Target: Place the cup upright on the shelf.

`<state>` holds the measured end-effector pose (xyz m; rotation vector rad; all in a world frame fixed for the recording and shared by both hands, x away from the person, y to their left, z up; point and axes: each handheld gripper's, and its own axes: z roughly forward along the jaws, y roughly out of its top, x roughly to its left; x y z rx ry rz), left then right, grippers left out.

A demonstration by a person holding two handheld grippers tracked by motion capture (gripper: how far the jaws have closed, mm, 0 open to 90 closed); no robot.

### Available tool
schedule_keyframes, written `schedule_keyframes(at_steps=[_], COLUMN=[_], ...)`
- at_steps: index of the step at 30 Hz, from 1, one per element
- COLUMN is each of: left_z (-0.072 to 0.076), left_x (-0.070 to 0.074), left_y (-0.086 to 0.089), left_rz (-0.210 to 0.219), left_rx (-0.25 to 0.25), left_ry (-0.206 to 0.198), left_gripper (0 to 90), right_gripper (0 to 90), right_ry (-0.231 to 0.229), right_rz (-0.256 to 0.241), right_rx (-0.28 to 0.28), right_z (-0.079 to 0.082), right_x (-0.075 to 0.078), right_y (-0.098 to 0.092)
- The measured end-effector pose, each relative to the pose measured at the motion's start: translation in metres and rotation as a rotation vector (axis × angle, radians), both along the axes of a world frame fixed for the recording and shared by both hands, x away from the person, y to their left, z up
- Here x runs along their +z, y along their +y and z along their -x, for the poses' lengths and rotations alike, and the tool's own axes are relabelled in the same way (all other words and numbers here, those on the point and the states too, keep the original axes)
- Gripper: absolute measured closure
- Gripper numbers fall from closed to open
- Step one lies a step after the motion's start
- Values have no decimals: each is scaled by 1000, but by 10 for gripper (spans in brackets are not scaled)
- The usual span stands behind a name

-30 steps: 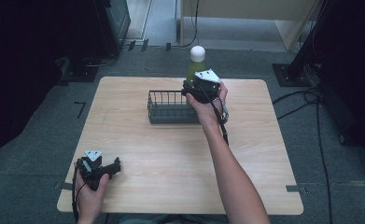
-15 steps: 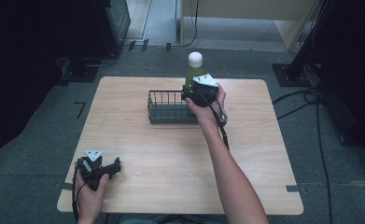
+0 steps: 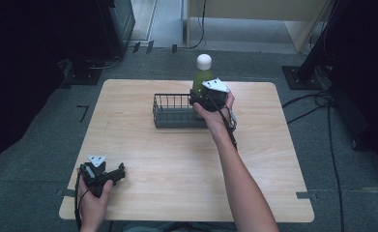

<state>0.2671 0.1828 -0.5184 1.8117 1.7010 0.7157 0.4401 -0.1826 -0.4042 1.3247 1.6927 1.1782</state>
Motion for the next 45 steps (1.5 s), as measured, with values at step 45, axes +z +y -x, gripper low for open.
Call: schedule_keyframes(at_steps=[45], left_z=[0], left_x=[0], left_y=[0], left_rz=[0], left_rx=[-2], left_ry=[0], left_gripper=[74], right_gripper=[10], right_ry=[76], right_rz=[5], right_rx=[43], right_z=[94], right_x=[-22], right_y=[-73])
